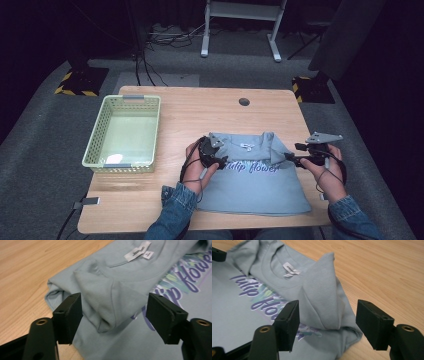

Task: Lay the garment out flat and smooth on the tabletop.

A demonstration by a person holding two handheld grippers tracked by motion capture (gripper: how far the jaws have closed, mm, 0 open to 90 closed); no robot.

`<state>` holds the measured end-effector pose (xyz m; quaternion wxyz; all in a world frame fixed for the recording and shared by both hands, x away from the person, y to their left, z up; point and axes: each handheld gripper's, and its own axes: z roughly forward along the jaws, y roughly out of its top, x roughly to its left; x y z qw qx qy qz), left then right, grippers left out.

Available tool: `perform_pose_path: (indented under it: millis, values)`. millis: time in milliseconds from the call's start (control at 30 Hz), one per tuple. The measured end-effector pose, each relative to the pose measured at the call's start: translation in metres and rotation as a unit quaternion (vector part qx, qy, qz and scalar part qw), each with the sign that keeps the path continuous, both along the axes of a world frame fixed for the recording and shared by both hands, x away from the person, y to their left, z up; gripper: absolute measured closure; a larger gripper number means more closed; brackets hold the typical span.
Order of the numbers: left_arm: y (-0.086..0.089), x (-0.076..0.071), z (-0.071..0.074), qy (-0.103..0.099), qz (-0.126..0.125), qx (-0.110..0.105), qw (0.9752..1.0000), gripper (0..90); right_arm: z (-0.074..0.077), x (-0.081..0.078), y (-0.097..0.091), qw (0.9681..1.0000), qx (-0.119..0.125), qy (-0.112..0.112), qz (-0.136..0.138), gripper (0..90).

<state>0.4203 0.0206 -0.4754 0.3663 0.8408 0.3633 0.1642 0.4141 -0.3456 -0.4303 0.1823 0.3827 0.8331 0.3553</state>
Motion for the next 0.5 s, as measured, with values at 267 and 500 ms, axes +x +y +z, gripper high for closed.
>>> perform_pose_path:
  millis: [267, 500]
  values:
    - [-0.006, 0.014, -0.008, 0.01, -0.001, 0.02, 0.9997, 34.0, -0.019, 0.024, 0.011, 0.9998, 0.018, 0.003, 0.008, 36.7]
    - [-0.006, 0.008, -0.004, 0.035, -0.022, 0.015, 0.999, 83.3, -0.028, 0.02, 0.015, 0.9988, 0.021, 0.017, 0.04, 81.1]
